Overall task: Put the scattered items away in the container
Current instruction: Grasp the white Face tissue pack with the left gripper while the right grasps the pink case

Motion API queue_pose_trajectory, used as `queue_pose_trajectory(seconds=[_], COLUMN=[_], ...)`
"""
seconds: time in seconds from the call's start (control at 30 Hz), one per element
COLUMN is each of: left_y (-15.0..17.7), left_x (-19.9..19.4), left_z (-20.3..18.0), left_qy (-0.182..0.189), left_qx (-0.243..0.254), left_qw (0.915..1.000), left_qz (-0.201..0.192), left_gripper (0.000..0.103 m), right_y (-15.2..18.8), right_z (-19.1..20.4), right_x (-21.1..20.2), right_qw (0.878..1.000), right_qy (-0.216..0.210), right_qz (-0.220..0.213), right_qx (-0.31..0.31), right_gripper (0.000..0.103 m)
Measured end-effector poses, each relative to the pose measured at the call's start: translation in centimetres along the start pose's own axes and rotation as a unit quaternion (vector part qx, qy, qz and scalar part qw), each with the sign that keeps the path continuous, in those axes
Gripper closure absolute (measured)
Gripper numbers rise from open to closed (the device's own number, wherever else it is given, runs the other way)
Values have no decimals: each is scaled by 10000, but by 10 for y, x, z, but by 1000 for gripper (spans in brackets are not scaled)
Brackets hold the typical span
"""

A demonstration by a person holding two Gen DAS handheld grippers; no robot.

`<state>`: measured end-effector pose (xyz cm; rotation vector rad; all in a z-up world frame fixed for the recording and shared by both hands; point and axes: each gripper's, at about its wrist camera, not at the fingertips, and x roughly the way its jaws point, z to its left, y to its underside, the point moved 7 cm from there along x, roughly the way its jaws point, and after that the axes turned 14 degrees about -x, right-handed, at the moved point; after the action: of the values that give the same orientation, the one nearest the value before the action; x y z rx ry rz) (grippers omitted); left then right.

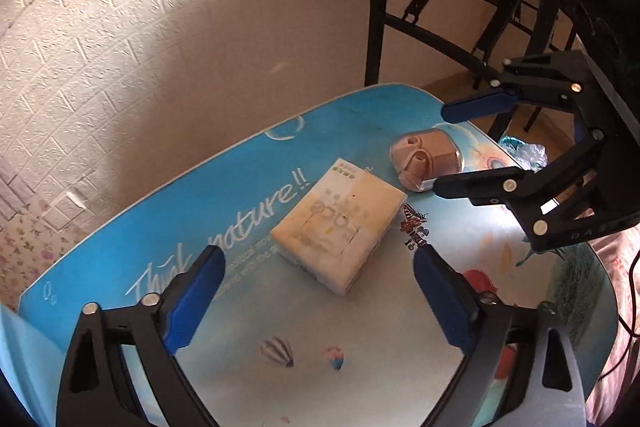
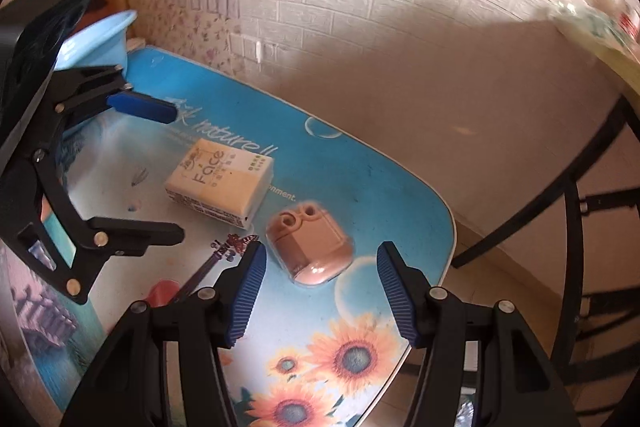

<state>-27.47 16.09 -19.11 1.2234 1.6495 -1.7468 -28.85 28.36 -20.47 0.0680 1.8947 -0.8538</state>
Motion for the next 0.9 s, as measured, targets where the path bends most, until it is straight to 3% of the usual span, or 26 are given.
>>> queue_pose_trajectory(seconds=[0.07, 0.33, 0.43, 0.5, 0.7, 0.9], left_y=[-1, -2, 0, 2, 12, 29], left_x=[5, 13, 11, 7, -4, -31], left_z=[-1, -7, -9, -8, -4, 1], left_qy=[34, 297, 387, 412, 338, 338], left_qx=[28, 112, 115, 145, 185, -96], left_qw=[10000, 9994, 9991, 9990, 9992, 9993], left_qz=[61, 162, 125, 75, 52, -80], left_gripper=[17, 24, 32, 45, 46, 46], right_y=[-2, -7, -8, -8, -5, 7], right_z=[0, 3, 6, 6, 5, 21], right_x=[3, 8, 10, 15, 10, -5], right_qw=[10000, 9989, 9988, 9990, 9991, 9992], right_qy=[-59, -378, -395, -350, -363, -167], right_qz=[-17, -202, -197, -183, -204, -71], right_qx=[-43, -194, -232, -204, 67, 353], right_gripper=[43, 43, 50, 53, 53, 53])
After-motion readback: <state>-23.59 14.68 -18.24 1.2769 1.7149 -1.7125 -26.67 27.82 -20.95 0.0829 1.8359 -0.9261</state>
